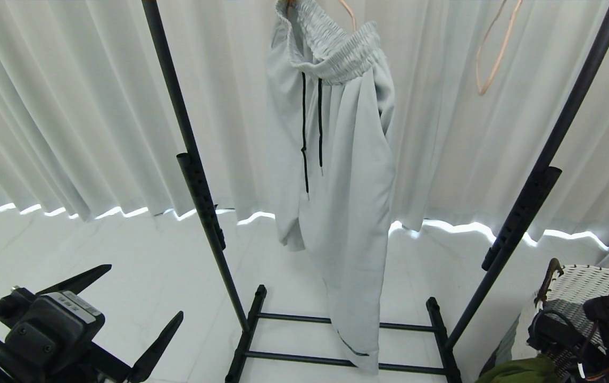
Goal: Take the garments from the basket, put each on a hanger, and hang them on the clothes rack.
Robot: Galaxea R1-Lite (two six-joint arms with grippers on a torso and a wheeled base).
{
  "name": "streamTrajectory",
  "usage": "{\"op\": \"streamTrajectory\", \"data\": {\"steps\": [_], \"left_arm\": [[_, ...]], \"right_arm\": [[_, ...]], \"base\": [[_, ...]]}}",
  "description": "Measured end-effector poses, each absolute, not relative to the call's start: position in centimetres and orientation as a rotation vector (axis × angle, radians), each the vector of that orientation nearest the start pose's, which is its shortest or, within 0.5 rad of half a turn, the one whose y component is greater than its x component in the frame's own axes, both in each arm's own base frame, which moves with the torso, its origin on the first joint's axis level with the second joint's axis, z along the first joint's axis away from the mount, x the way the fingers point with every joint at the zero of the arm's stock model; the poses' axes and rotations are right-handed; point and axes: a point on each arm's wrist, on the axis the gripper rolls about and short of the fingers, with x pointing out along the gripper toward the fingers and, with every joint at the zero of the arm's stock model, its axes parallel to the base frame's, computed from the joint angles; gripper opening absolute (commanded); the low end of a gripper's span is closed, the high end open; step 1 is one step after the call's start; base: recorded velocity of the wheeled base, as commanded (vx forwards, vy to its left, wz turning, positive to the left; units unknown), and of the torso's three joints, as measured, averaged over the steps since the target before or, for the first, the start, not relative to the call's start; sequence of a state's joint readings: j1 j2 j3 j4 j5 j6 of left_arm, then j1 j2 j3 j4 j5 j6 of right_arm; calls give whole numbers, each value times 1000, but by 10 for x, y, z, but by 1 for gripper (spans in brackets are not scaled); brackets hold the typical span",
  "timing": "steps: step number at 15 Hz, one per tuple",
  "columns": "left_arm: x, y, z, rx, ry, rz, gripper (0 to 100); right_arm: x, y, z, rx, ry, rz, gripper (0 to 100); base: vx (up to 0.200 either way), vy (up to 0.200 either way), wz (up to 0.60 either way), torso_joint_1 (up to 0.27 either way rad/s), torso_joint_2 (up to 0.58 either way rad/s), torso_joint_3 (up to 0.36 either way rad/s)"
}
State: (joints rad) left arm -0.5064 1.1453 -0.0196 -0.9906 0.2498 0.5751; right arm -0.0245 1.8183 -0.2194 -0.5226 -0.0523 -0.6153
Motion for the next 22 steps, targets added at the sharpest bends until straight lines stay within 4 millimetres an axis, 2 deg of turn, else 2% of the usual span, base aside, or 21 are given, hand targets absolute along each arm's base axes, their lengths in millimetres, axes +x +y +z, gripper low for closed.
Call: {"op": "streamTrajectory", "data": {"steps": [1,2,10,14,16,19,22], "left_arm": [[108,-54,134,621,49,-286,100],[108,-53,134,622,51,-286,100],[108,-54,132,625,61,-291,100],[108,-54,132,625,63,-294,100],[108,-53,131,627,67,-295,100],[107,-53,129,629,72,-300,100],[109,-54,127,633,87,-306,100]], "right_arm": [[192,-6,24,-564,1066,262,100],[192,-6,23,-560,1067,261,0],[192,-6,24,-561,1062,260,0],[191,-4,35,-571,1003,255,0],[188,1,48,-579,931,255,0],[183,14,78,-584,769,262,0],[181,23,122,-590,646,270,0]], "base": [[0,0,0,0,0,0],[0,0,0,0,0,0],[0,0,0,0,0,0],[0,0,0,0,0,0],[0,0,0,0,0,0],[0,0,0,0,0,0],[0,0,0,0,0,0]]}}
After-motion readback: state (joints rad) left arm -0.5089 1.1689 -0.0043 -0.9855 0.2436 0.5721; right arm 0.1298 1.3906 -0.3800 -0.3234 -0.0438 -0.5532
